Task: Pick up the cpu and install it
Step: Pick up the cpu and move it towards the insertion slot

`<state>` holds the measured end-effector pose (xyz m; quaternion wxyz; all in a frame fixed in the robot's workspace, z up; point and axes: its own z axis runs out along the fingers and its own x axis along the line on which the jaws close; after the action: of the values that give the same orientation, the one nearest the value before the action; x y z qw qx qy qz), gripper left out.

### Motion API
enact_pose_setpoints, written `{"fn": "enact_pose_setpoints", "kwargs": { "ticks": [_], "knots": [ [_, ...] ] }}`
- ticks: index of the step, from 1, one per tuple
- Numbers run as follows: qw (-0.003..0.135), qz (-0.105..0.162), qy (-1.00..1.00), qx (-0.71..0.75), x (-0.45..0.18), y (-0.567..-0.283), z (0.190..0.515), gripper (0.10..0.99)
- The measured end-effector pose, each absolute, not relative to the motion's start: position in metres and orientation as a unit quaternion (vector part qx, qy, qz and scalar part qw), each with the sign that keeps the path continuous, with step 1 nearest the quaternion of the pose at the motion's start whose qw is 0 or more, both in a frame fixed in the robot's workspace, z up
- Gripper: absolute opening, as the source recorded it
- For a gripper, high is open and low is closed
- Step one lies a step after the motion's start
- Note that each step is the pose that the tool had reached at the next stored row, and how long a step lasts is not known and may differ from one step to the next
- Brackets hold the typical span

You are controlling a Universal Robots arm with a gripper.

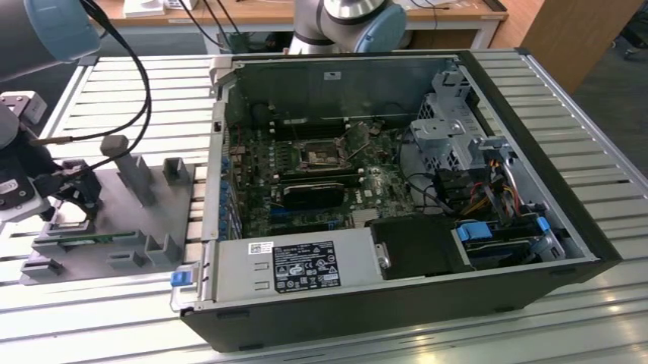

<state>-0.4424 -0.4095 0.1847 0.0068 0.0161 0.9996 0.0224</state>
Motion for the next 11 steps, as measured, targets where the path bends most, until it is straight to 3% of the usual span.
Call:
{"fn": "enact_pose_setpoints", "kwargs": {
  "ticks": [5, 6, 11],
  "knots": [
    [0.007, 0.022, 1.0, 0.016, -0.4424, -0.4081, 0.1842, 0.678],
    [0.007, 0.022, 1.0, 0.016, -0.4424, -0.4079, 0.1842, 0.612],
    [0.008, 0.022, 1.0, 0.016, -0.4429, -0.4075, 0.1844, 0.612]
  ]
}}
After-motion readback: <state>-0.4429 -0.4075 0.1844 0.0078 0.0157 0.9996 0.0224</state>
